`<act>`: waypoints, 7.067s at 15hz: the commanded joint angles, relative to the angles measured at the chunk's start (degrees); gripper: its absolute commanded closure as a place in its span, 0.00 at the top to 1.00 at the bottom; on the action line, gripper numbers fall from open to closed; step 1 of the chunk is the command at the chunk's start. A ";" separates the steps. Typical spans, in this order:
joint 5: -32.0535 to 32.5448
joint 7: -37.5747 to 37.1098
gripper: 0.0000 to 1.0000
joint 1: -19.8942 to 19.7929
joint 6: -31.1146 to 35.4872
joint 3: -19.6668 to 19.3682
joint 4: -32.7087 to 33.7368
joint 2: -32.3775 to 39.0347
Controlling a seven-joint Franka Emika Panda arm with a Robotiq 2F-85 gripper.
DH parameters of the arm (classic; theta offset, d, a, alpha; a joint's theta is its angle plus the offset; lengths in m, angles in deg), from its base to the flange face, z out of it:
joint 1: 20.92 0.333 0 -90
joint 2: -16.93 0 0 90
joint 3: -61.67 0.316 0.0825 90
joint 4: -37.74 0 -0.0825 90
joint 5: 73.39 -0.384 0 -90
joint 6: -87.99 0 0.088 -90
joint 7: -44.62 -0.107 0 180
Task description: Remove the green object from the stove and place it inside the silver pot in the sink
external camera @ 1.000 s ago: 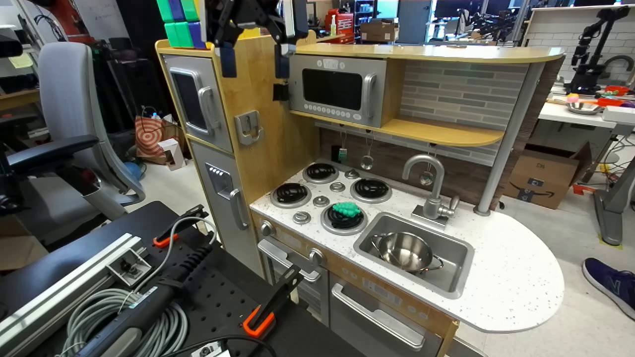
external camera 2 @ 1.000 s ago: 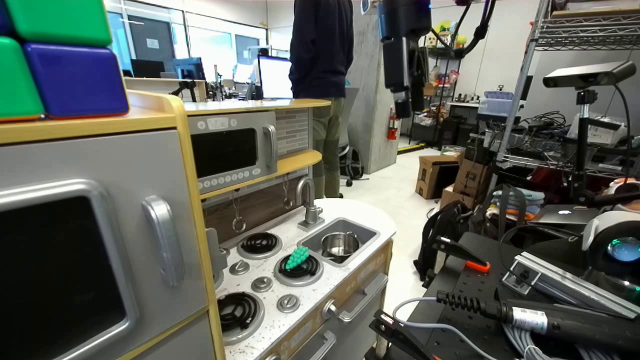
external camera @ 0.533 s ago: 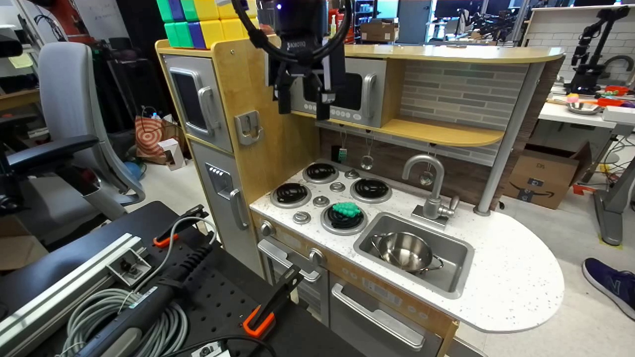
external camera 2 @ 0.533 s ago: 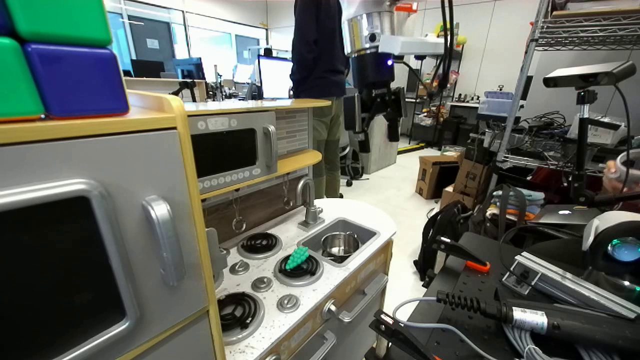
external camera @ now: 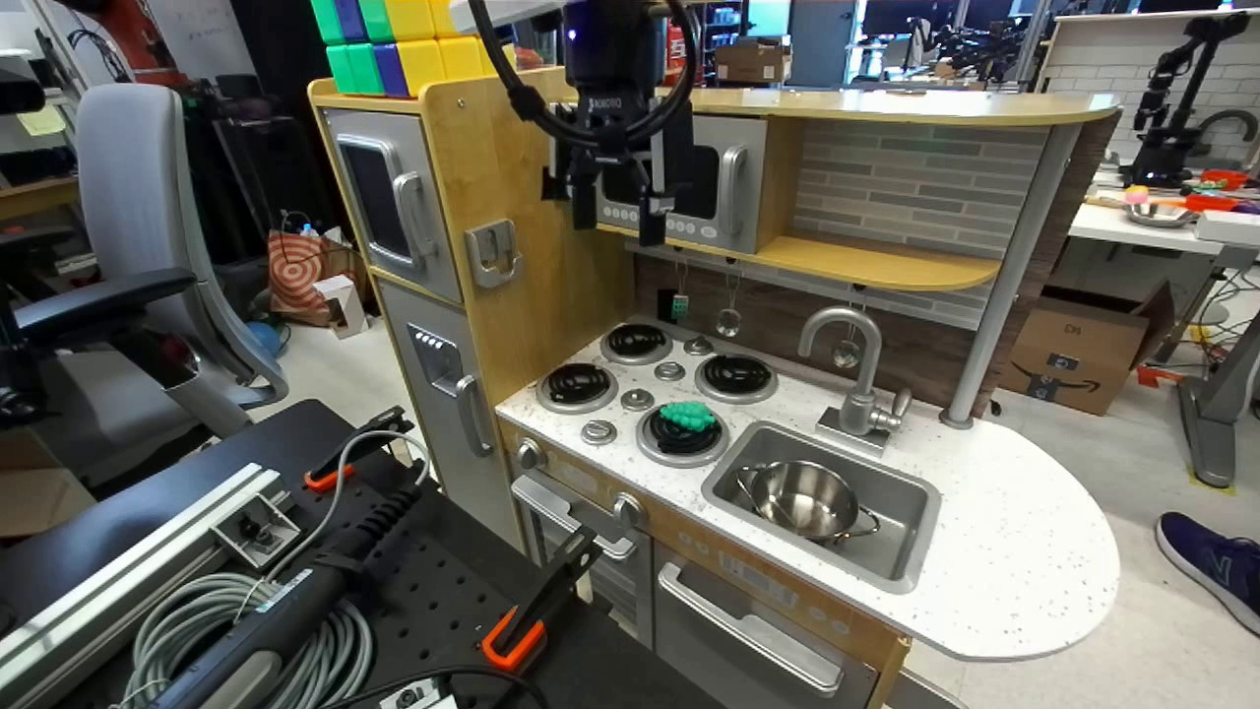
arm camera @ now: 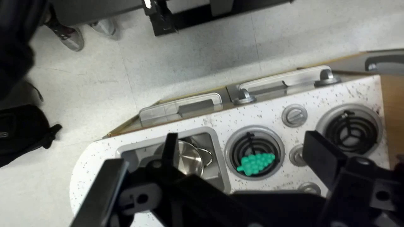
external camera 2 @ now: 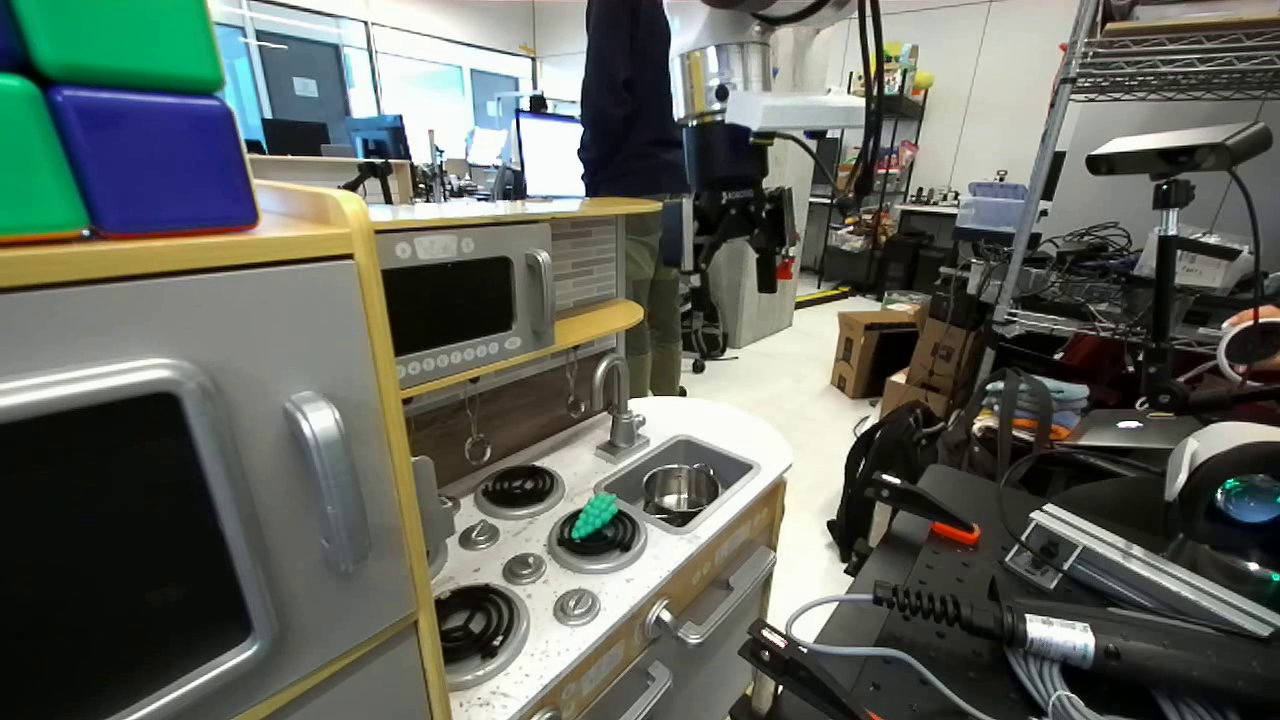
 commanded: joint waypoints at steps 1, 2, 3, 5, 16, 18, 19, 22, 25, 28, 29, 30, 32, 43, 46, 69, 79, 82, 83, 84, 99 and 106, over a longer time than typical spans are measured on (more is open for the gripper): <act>-7.38 -1.66 1.00 -0.42 11.39 0.20 -1.20 2.57; -8.60 -2.52 1.00 -0.19 15.82 0.27 -1.73 3.70; -9.74 -3.37 1.00 -0.04 20.31 0.28 -2.13 5.01; -10.37 -6.52 1.00 0.58 29.43 0.01 -2.55 8.10; -19.32 -16.85 1.00 1.09 41.04 0.96 -4.65 14.20; -27.65 -15.79 1.00 -0.52 42.63 4.51 -5.15 16.58; -30.93 -16.01 1.00 -0.85 41.93 5.73 -4.96 18.01; -39.20 -17.29 1.00 -1.43 38.91 8.44 -3.44 21.58; -46.61 -18.10 1.00 -2.30 36.57 10.01 -0.99 23.52; -53.89 -18.33 1.00 -2.68 36.36 9.72 4.04 26.63; -56.58 -18.09 1.00 -2.85 36.81 9.63 5.90 27.84; -58.69 -17.69 1.00 -5.09 38.01 11.78 7.20 28.58; -59.10 -16.79 1.00 -0.97 37.58 7.99 4.71 26.30; -39.05 -37.68 1.00 12.23 37.51 -7.35 8.67 31.00; -34.97 -43.86 1.00 11.76 37.19 -7.24 12.44 34.52; -28.38 -60.29 1.00 7.77 30.37 -6.32 34.82 53.63; -26.34 -63.40 0.58 7.66 29.53 -6.41 38.31 56.76; -26.26 -63.86 0.34 7.59 28.35 -6.30 39.09 57.10; -26.23 -63.98 0.25 7.54 28.02 -6.26 39.28 57.14; -26.19 -64.11 0.22 7.45 27.72 -6.22 39.49 57.05; -28.38 -61.33 0.10 -3.39 33.38 -7.40 32.03 49.71; -28.36 -64.84 0.10 -4.24 31.91 -7.86 33.97 51.98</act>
